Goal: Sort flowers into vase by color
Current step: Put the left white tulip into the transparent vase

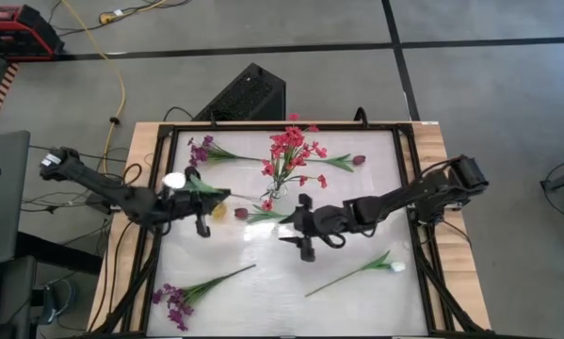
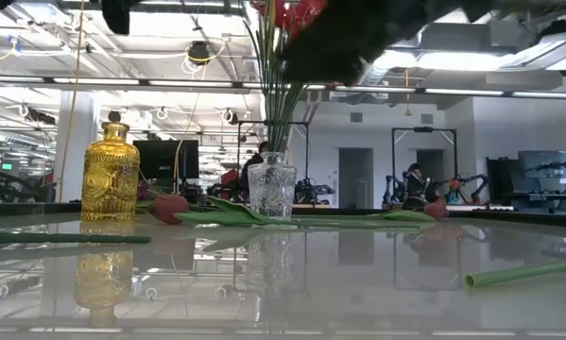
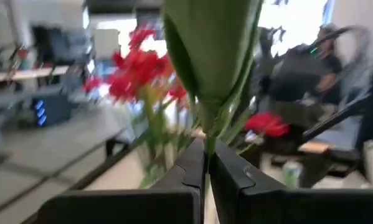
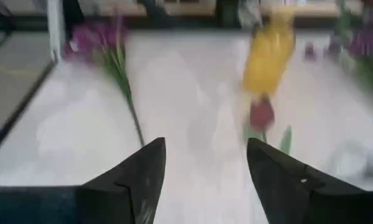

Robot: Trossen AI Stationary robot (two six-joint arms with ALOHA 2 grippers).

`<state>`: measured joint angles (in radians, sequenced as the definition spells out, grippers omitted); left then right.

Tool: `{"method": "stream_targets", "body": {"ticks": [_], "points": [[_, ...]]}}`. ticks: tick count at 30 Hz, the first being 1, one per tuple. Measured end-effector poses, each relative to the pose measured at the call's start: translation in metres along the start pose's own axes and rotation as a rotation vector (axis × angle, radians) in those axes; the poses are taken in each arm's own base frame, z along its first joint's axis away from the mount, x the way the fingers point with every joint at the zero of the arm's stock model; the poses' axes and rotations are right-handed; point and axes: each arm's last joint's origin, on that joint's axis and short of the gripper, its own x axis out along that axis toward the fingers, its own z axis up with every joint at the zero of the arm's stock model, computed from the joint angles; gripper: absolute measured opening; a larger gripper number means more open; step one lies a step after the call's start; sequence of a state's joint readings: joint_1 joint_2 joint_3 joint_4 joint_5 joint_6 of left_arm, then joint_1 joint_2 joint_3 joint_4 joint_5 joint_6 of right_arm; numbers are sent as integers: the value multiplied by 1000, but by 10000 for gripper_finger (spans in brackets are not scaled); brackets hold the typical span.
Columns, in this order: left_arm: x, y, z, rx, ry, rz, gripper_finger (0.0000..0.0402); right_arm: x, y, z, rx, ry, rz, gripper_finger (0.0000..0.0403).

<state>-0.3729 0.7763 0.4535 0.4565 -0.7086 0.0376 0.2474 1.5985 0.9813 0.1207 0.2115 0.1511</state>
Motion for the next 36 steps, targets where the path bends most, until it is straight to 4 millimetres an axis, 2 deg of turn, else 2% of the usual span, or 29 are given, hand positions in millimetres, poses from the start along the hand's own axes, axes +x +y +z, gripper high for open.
{"method": "stream_targets", "body": {"ticks": [5,11,18,21,29,36], "points": [[22,16,3,-18,180,20,0,-13,-5,-9,2,148,-34,255],[50,32,17,15,201,33,0,-17,-7,-9,-11,156,-106,255],[77,49,1,-28,284,39,0,-19,-10,-17,-35,238,-137,255],[83,51,2,-44,247,24,0,-19,-10,-18,-39,245,-152,255],[85,55,3,-44,228,33,0,-20,-11,-19,-45,263,-154,255],[101,52,-14,-61,258,12,0,-18,-14,-18,-44,257,-162,255]]}}
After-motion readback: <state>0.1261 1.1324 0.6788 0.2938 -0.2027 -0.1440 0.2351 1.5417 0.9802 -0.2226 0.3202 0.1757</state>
